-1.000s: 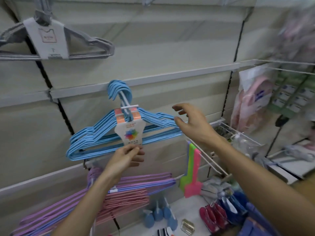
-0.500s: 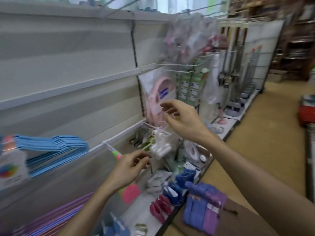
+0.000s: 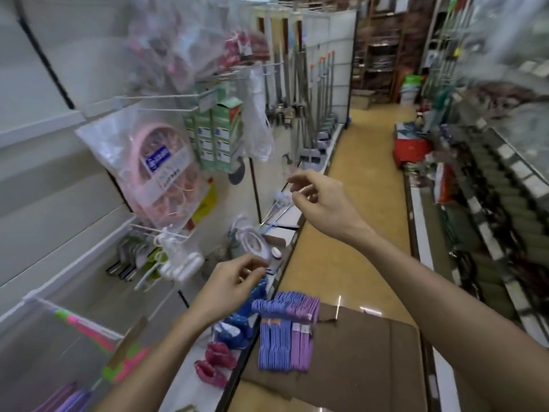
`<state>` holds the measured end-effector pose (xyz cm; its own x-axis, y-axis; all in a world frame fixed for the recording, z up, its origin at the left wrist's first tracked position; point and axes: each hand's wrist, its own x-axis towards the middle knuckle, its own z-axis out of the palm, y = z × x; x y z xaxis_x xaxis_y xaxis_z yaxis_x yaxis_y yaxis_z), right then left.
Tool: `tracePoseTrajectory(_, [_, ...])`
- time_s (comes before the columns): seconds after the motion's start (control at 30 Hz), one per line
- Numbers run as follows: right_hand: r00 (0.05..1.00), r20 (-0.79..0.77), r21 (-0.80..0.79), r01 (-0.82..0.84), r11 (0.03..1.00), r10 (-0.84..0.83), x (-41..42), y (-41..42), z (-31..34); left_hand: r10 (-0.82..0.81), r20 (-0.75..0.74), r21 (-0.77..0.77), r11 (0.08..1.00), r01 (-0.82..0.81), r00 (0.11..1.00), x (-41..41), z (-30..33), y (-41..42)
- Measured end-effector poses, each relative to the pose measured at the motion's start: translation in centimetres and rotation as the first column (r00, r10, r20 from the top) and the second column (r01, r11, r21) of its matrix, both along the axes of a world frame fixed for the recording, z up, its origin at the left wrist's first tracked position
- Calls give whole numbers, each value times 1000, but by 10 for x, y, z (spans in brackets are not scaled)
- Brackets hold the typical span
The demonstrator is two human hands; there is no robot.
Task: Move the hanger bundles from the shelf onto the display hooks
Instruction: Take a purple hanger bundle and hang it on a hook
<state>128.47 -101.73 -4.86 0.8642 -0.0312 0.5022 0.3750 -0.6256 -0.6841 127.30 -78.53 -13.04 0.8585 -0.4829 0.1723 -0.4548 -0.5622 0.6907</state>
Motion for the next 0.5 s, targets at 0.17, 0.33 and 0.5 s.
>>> tracePoseTrajectory(0.17, [984,-145,57,115,992,-106,21,-32,-43,-18,-58,-47,999,15,998,50,-19,-23])
tracePoseTrajectory(0.33, [919,-328,69,255,964,-220,51,-60,-102,-10,-188,-132,991,-15,982,120,-58,-47])
tracePoseTrajectory(0.5, [836,-466,75,363,929,-289,78,-82,-187,0,-333,-192,979,-68,943,174,-122,-68])
